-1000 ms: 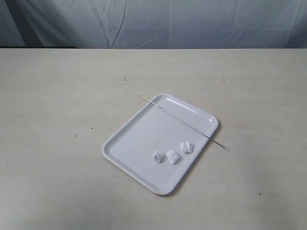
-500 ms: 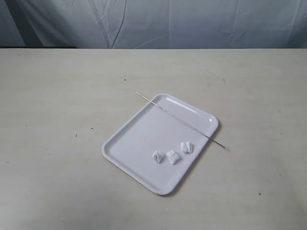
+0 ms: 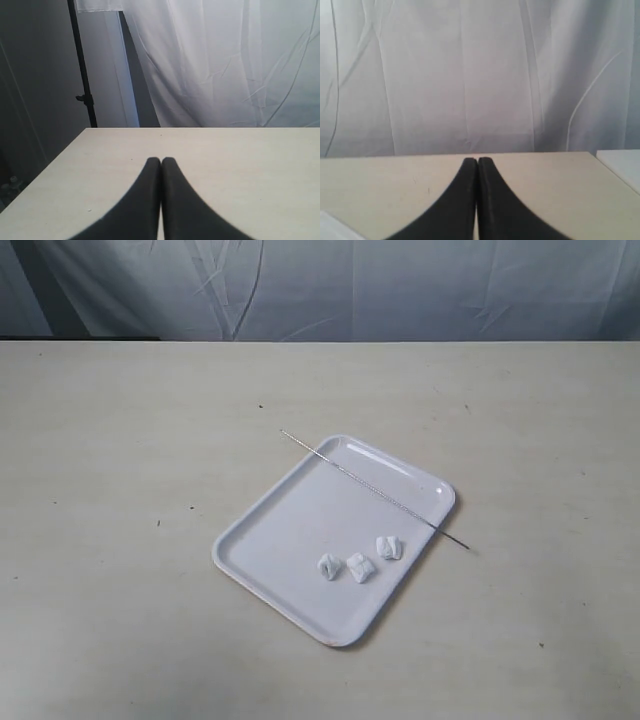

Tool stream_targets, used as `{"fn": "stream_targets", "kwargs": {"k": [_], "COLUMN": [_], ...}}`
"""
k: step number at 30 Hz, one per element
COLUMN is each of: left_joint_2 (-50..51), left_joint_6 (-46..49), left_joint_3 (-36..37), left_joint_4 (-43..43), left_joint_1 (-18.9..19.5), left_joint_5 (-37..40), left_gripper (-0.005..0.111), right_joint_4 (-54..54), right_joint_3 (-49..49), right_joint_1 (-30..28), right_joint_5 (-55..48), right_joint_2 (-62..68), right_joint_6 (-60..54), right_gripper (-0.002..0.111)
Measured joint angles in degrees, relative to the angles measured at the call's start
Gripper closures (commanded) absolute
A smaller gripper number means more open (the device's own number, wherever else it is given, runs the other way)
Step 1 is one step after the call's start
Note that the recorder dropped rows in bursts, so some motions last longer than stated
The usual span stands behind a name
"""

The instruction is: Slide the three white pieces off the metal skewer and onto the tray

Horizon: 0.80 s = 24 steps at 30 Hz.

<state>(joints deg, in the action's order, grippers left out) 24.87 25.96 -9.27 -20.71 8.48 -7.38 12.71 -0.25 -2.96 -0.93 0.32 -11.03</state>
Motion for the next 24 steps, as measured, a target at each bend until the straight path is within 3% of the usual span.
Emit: {"fn": "stream_targets", "kwargs": {"k": [4, 10, 17, 24], "left_joint_2": [0.0, 0.0, 0.0, 0.0], "left_joint_6": [0.0, 0.0, 0.0, 0.1], "left_joint_3": [0.0, 0.0, 1.8, 8.1], "left_joint_4": [0.0, 0.3, 15.5, 18.0], "left_joint_1": [0.0, 0.0, 0.0, 0.0], "left_joint_5": [0.0, 0.0, 0.4, 2.0], "left_gripper": [0.107, 0.107, 0.107, 0.107], "right_joint_4": [-10.8, -12.7, -12.7, -14.3], "right_joint_3": [0.1, 0.1, 0.1, 0.1], "right_joint_1": [-0.1, -0.2, -0.2, -0.2], "right_joint_5": [-5.0, -6.9, -9.8, -16.7], "right_joint_2": [0.0, 0.0, 0.0, 0.0], "right_joint_6": [6.8, 9.4, 9.7, 12.1], "right_gripper": [0.109, 0.109, 0.109, 0.109]}}
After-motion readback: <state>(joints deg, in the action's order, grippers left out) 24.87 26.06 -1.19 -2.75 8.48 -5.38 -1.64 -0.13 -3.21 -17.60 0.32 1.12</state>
